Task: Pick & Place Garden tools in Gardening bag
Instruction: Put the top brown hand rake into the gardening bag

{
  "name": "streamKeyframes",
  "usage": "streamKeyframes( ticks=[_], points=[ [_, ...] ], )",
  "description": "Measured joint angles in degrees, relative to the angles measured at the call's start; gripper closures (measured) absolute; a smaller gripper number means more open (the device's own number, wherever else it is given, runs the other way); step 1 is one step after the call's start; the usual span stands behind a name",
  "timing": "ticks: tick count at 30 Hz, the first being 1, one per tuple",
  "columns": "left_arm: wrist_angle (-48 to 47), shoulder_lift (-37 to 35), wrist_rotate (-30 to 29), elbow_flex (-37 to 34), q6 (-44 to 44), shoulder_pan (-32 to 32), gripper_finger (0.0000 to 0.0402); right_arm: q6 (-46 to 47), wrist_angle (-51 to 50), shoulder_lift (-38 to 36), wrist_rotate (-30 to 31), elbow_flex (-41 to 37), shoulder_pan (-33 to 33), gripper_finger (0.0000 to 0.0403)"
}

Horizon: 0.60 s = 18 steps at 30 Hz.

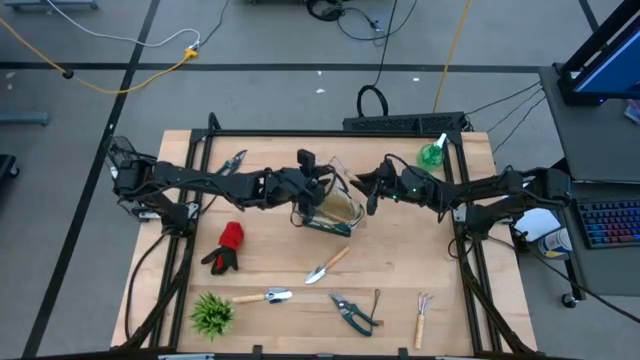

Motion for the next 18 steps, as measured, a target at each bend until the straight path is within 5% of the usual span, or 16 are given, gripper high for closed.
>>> streamKeyframes(
  ticks=[9, 18],
  points=[
    [1.84, 0.0, 9.56, 0.0, 7.4, 3.68, 0.0289, 0.7, -1.31, 0.04, -0.72, 0.0, 1.91, 0.0324],
    [2.39, 0.02, 10.05, 0.0, 9.13, 4.78, 0.0289, -0.12, -0.55, 0.04, -1.98, 0.0, 1.79, 0.0336]
  ],
)
